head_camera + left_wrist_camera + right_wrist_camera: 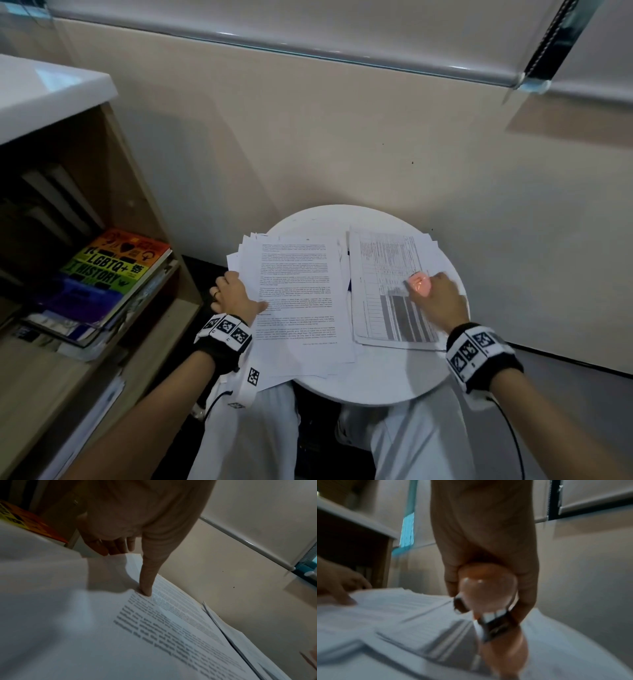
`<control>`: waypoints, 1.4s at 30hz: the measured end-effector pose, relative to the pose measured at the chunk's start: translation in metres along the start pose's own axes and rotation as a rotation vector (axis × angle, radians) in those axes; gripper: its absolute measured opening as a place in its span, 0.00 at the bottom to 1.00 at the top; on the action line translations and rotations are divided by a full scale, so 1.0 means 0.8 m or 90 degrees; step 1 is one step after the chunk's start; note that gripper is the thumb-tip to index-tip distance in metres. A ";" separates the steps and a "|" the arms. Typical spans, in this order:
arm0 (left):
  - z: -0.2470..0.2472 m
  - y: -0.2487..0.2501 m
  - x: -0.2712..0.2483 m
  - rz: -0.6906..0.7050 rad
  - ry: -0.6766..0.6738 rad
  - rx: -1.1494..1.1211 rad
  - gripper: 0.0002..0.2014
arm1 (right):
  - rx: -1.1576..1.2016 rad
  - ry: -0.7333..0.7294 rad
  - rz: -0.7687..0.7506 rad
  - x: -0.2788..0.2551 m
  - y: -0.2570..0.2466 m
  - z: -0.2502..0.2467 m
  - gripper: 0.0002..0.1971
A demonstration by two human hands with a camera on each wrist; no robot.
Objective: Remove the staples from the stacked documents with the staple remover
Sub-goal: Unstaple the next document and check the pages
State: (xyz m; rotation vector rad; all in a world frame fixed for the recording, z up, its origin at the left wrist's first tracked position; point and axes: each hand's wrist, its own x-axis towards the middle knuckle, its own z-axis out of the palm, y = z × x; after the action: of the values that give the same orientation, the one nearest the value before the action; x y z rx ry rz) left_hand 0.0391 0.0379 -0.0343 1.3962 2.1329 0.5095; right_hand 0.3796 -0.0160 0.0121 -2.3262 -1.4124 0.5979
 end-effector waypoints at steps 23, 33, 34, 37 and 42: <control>-0.050 -0.028 -0.075 0.331 -0.147 -0.585 0.29 | 0.497 -0.188 0.226 -0.062 -0.009 0.032 0.08; 0.035 -0.067 -0.118 0.270 -0.336 -0.034 0.31 | 0.380 0.028 0.101 -0.060 -0.034 0.016 0.17; 0.031 -0.065 -0.121 0.285 -0.363 -0.029 0.32 | 0.344 -0.002 0.076 -0.062 -0.043 0.015 0.20; 0.015 -0.051 -0.124 0.321 -0.415 0.032 0.30 | 0.317 -0.183 0.030 -0.071 -0.071 0.026 0.21; -0.004 -0.026 -0.121 0.368 -0.187 0.366 0.19 | 0.169 -0.298 -0.057 -0.087 -0.118 0.084 0.16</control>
State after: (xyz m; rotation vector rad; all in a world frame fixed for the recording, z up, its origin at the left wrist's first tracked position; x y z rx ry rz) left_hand 0.0531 -0.0591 -0.0213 2.2660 1.6780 -0.1361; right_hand 0.2455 -0.0311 0.0145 -1.9796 -1.5039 1.2793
